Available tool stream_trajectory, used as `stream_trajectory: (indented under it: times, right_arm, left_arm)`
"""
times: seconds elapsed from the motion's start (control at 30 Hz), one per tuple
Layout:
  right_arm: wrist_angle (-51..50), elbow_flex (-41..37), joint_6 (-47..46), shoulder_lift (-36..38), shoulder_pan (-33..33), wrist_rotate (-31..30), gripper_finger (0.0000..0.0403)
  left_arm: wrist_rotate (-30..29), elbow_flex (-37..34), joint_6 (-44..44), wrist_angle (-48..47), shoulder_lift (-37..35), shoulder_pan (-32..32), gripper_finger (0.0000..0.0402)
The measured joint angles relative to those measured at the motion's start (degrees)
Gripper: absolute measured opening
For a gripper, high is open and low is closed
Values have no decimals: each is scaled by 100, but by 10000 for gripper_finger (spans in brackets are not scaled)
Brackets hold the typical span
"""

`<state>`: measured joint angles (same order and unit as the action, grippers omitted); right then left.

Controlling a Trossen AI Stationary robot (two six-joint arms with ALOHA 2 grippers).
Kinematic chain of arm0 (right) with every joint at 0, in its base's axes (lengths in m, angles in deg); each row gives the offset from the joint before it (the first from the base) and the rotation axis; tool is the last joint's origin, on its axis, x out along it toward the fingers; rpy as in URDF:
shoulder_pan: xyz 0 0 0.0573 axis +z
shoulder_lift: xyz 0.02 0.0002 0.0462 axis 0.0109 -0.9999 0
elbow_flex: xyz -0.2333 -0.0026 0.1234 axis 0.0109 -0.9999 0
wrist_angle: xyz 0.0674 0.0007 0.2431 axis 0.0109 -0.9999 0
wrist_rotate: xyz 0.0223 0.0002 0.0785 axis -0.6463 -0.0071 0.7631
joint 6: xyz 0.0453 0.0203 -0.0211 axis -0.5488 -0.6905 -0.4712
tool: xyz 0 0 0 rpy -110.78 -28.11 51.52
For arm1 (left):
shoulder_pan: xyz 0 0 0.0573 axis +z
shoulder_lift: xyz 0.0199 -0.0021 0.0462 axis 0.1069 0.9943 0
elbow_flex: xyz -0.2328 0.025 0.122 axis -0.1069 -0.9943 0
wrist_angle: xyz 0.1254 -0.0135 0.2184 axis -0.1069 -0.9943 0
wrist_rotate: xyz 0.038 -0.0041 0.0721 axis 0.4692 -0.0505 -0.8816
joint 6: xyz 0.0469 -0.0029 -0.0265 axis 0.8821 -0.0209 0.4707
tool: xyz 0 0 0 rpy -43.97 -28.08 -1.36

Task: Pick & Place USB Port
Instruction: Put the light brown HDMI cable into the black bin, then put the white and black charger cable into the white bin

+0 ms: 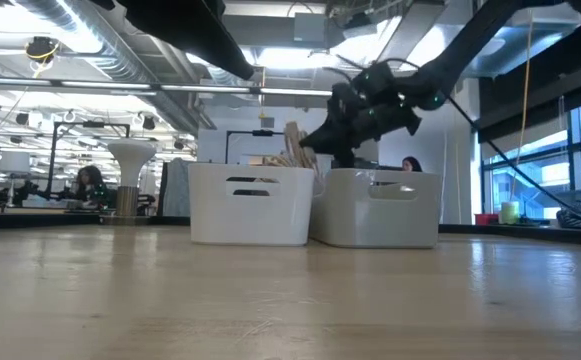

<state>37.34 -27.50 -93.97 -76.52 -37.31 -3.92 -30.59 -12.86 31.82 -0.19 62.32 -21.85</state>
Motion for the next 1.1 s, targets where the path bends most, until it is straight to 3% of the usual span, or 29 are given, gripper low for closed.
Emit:
stream_trajectory:
  times: [0.33,0.63,0.9,1.1]
  right_arm:
    - [615,0,-301,-824,-2,399,42]
    - [660,7,-434,-912,0,402,48]
    - [680,-4,-540,-916,-2,341,188]
    - [714,-4,-500,-916,-15,-60,231]
  left_arm:
    - [4,0,13,5,0,0,152]
    - [7,0,13,5,0,0,152]
    - [12,0,10,4,0,0,152]
    - [17,0,4,5,0,0,152]
